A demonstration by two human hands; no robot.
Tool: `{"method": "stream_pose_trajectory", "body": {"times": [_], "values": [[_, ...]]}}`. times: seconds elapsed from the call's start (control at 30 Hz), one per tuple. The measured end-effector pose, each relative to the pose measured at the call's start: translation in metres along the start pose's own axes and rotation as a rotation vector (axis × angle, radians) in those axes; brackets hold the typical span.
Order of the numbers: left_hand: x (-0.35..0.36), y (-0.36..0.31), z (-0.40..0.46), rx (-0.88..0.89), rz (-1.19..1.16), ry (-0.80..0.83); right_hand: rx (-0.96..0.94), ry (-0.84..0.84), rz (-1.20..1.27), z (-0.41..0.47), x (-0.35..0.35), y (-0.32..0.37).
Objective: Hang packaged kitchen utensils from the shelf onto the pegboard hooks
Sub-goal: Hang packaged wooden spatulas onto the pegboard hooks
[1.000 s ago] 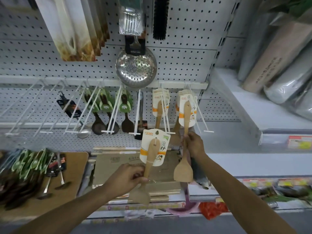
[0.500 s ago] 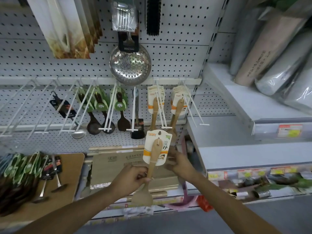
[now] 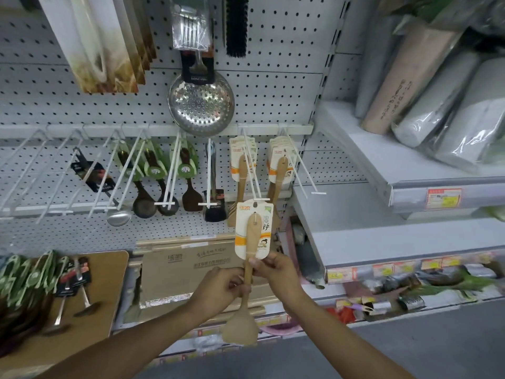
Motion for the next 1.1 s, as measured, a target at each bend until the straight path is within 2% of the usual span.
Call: {"method": "stream_pose_trajectory", "body": {"times": [0.3, 0.5, 0.77, 0.87, 0.97, 1.1], "values": [[0.002, 0.011, 0.004, -0.033, -0.153, -0.043, 0.01, -0.023, 0.003, 0.011, 0.0, 0.002], [-0.001, 0.023, 0.007, -0.057, -0.122, 0.032, 0.009, -0.03, 0.02, 0.014, 0.002, -0.004], [-0.002, 0.032, 0.009, -0.075, -0.131, 0.044, 0.009, -0.026, 0.009, 0.02, 0.002, -0.008], [-0.003, 0.033, 0.015, -0.093, -0.074, 0.039, -0.001, -0.042, -0.015, 0.027, -0.001, -0.008], [-0.004, 0.033, 0.022, -0.122, 0.094, 0.027, 0.001, -0.053, -0.033, 0.037, -0.004, -0.006], [-0.013, 0.029, 0.032, -0.153, 0.193, -0.067, 0.016, -0.062, -0.065, 0.056, -0.006, -0.001]]}}
Point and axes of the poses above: each hand's wrist, its own z-axis towards the middle knuckle, its own x-axis out of the palm, y = z × x, the point moved 8 cm from there along z, towards the middle knuckle, and after that the axes turned 12 degrees about y, right-handed, at the moved point
